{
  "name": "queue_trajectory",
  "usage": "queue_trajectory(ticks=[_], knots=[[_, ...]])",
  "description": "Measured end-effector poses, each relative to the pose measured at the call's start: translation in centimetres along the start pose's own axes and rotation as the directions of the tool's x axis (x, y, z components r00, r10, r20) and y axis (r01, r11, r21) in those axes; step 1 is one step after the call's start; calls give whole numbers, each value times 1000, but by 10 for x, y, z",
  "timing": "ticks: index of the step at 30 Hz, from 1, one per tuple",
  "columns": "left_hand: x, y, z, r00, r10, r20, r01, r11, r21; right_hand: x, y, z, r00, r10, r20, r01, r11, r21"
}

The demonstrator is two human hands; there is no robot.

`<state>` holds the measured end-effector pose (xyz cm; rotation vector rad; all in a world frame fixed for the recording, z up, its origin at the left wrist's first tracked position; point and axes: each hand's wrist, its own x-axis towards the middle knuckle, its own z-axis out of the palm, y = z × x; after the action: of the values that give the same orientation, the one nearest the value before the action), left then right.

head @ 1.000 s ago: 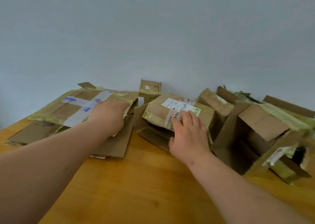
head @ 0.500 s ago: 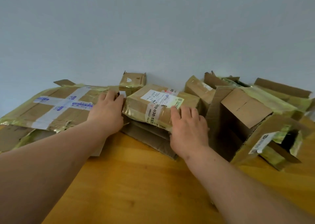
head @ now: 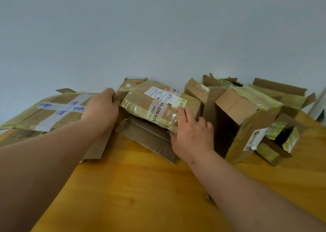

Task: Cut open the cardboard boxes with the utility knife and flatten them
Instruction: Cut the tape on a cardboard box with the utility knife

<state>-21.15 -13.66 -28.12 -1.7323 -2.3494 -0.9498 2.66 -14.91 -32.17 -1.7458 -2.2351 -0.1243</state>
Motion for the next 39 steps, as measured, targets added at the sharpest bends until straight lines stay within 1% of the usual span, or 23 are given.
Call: queue_trajectory(ticks=[3,6,10,11,13,15,16,18,20,22,23,25,26,27,30,32,34,36,37,38,39], knots=[[-12,9,-25,996,19,-87,-21,1000,-23,-11,-2,-13,999,6,-31,-4,999,53],[-24,18,-51,991,10,-133,-15,999,-43,-25,-2,-26,995,-14,-100,24,994,104],[-42,25,-85,982,30,-188,-35,999,-26,-46,1,-47,965,-64,-254,77,996,41],[-46,26,-93,980,17,-200,-28,998,-55,-52,2,-53,954,-96,-283,112,993,39],[-55,26,-105,975,-42,-217,4,985,-171,-66,2,-62,934,-164,-317,199,977,82],[-65,25,-113,972,-131,-197,68,953,-297,-82,3,-64,929,-203,-308,267,947,180],[-70,24,-115,969,-175,-174,106,932,-346,-90,5,-63,932,-197,-303,276,930,243],[-81,20,-117,956,-269,-113,191,871,-453,-106,11,-60,953,-113,-280,213,910,355],[-91,14,-118,938,-347,-21,272,770,-577,-118,19,-55,976,-2,-219,101,893,439],[-99,11,-118,923,-373,92,342,687,-641,-126,24,-51,990,89,-111,-17,850,527],[-103,11,-118,912,-384,144,377,646,-664,-128,25,-49,991,126,-44,-77,805,588],[-108,11,-117,871,-426,244,451,498,-741,-128,24,-45,983,177,43,-155,687,710],[-110,13,-116,851,-436,293,480,417,-772,-126,23,-44,977,207,58,-178,626,759],[-111,14,-115,835,-441,330,502,363,-785,-124,21,-43,968,242,67,-196,561,804],[-111,16,-115,789,-452,417,571,287,-769,-115,20,-44,926,343,156,-274,329,904],[-109,15,-115,765,-452,460,603,250,-757,-108,21,-42,914,334,232,-307,193,932],[-108,15,-113,766,-428,480,596,194,-779,-104,19,-40,906,278,319,-369,152,917],[-108,16,-113,792,-375,482,552,102,-827,-101,19,-36,903,233,361,-401,152,903],[-108,16,-113,811,-338,477,525,64,-849,-100,18,-36,910,218,353,-391,166,905],[-109,16,-113,831,-300,469,504,49,-862,-99,17,-36,917,214,337,-376,178,910],[-111,15,-114,851,-259,457,487,64,-871,-98,16,-35,924,216,315,-356,190,915]])
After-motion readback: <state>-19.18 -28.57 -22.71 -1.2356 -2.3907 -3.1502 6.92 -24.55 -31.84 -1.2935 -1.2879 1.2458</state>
